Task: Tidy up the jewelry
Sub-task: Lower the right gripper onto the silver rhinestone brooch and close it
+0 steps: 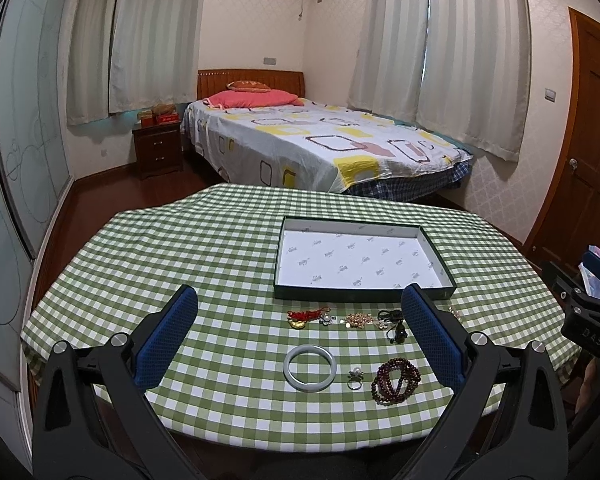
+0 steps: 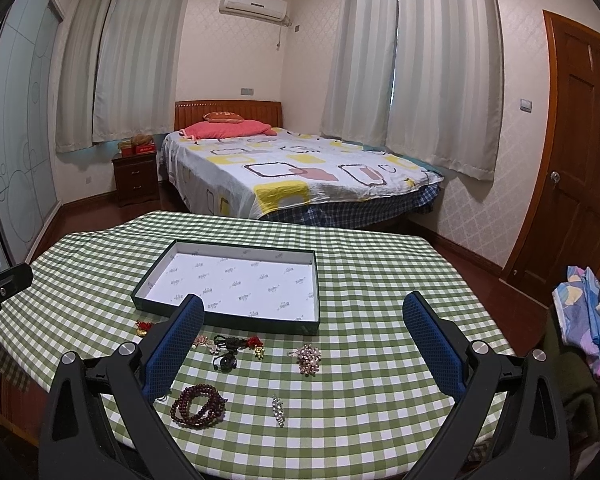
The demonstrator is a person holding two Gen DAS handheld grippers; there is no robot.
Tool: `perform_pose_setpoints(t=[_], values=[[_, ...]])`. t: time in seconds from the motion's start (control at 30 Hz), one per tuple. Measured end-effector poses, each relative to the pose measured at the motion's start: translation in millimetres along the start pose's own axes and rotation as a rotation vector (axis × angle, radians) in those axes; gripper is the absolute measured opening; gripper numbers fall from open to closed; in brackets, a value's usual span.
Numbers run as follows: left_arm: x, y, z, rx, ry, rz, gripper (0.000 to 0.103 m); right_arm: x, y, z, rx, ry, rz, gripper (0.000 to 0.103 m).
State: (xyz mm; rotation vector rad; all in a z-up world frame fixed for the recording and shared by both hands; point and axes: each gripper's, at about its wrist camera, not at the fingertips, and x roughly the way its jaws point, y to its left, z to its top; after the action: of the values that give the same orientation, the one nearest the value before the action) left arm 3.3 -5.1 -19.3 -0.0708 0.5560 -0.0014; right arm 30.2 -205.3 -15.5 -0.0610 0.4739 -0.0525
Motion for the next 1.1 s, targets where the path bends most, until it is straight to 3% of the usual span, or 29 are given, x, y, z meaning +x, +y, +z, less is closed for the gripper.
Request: perform_pose_setpoints(t=[0.23, 0.47, 0.63, 0.67, 0.7, 0.73, 0.8, 1.1], values=[[37.5, 8.9, -14.6, -0.004, 0.054, -0.014, 0.099, 36.0, -3.5, -30.9, 0.025, 0.045, 0.038, 0.097], [89.6, 16.3, -49.0, -0.008, 0.142, -0.004, 0.099, 83.9, -9.0, -84.5, 0.062, 0.147, 0.057, 0.096], [121.2, 18.1, -74.0, -0.004, 0.210, -0.007, 0.099, 99.8, -4.6, -104.4, 0.040, 0.187, 0.079, 0.095], [126.8, 19.2, -78.1, -0.010, 0.226, -0.011, 0.099, 102.3, -3.0, -107.0, 0.029, 0.195, 0.084, 0.094], [130.1, 18.9, -80.3, -0.011, 0.235, -0.010, 0.099, 104.7, -1.4, -109.1, 0.022, 0.201, 0.089, 0.087], [133.9, 18.8, -82.4, -0.009, 0.244, -0.011, 0.099, 107.6, -0.7, -111.7, 0.020, 0.210, 0.096, 0.073], [139.0, 18.8, -84.6, -0.003, 0.251, -0.009, 0.099, 116.6, 0.3, -117.7, 0.027, 0.251, 0.113, 0.064], [156.0, 17.2, -92.7, 0.012, 0.290, -0.005, 0.097, 130.4, 4.8, -134.3, 0.027, 0.306, 0.161, 0.052]])
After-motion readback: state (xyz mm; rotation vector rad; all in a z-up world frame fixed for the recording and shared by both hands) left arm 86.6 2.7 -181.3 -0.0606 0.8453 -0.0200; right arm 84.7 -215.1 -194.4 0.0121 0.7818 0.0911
